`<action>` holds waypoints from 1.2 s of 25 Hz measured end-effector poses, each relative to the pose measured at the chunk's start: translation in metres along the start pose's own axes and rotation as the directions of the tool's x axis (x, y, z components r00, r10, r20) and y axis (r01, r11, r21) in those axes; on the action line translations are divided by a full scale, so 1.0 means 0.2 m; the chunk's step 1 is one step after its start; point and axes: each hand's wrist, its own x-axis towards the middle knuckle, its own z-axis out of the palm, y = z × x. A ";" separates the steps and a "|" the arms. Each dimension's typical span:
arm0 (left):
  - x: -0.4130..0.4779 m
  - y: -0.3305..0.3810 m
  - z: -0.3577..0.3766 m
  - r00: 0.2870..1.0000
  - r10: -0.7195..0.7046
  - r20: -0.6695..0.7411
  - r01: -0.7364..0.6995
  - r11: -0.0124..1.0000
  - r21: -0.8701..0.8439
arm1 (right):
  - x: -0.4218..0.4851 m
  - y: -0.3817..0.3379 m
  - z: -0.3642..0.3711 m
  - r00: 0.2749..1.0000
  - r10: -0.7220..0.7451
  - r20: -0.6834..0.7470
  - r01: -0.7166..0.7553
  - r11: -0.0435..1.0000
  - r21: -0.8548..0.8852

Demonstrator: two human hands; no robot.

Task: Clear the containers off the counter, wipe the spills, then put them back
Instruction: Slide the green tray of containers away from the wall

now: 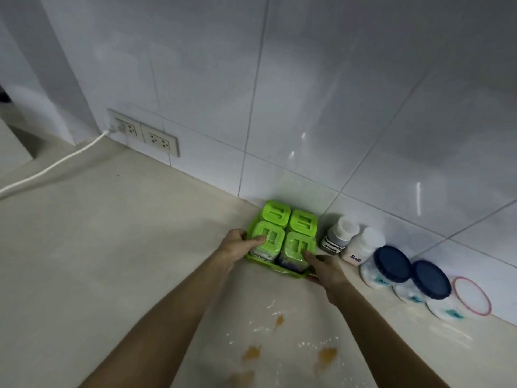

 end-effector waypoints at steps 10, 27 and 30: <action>-0.52 -0.31 -0.88 0.958 -0.078 -0.276 0.036 0.988 -0.152 | -0.29 -0.06 0.88 0.934 -0.154 0.321 0.211 0.966 -0.152; -0.77 -0.33 -1.06 0.715 0.595 -0.367 0.042 0.488 0.872 | -0.44 -0.03 0.94 0.754 -0.390 0.529 0.651 0.336 -0.681; -0.58 -0.16 -0.74 0.817 0.574 -0.051 -0.228 0.403 0.886 | -0.38 -0.02 0.49 0.816 -0.428 0.388 0.537 0.314 -0.783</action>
